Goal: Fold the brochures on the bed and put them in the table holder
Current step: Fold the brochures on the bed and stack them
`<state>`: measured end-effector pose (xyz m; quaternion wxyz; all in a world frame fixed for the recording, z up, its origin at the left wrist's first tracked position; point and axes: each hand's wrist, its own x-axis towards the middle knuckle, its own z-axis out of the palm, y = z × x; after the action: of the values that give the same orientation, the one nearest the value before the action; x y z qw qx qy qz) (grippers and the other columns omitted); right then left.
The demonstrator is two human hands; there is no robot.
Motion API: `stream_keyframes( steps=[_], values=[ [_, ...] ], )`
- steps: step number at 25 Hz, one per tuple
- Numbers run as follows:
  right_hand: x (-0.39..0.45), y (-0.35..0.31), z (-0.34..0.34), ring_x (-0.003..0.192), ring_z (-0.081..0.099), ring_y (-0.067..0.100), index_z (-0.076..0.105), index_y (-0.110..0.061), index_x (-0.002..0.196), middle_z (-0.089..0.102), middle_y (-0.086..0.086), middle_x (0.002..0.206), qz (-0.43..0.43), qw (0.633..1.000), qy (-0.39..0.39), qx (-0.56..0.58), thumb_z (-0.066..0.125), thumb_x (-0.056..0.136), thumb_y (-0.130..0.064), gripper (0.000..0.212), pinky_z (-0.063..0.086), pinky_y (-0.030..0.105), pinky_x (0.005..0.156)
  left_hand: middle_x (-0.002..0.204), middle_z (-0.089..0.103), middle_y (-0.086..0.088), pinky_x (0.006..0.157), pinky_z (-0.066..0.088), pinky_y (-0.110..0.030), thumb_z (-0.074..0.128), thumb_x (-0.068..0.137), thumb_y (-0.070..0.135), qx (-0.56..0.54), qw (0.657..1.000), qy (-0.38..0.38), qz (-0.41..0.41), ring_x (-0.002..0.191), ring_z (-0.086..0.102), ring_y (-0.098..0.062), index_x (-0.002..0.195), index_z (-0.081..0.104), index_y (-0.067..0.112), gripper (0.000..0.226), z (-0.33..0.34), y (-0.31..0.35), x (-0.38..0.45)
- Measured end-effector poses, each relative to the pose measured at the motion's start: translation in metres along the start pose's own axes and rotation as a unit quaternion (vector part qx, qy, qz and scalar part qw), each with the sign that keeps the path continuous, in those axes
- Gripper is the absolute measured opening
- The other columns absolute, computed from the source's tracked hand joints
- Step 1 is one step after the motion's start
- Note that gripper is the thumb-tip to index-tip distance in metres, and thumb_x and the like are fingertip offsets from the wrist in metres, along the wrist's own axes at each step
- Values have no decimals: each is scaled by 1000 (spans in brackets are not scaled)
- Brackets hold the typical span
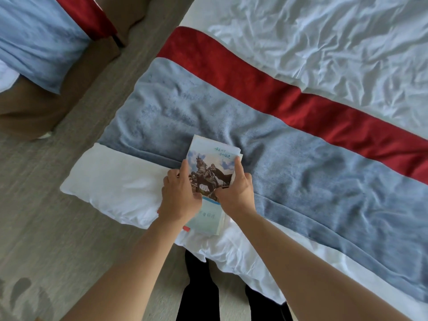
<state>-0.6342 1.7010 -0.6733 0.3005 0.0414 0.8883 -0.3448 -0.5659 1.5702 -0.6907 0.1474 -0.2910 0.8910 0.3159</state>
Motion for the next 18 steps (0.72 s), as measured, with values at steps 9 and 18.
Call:
stream_keyframes(
  steps=[9,18],
  values=[
    [9,10,14,91,44,15,9,-33,152,35,1,115,16,997,-71,-8,77,77,-16,103,42,23,71,137,39,-17,100,42,-49,64,84,14,54,998,-12,-17,121,44,-38,150,20,13,80,11,-1,0],
    [-1,6,28,90,41,17,5,-41,150,33,-1,111,60,996,-60,22,76,77,-25,104,42,30,78,125,49,-15,98,44,-49,57,82,7,-89,996,-10,-16,119,45,-34,138,37,20,61,0,-15,2]
  ],
)
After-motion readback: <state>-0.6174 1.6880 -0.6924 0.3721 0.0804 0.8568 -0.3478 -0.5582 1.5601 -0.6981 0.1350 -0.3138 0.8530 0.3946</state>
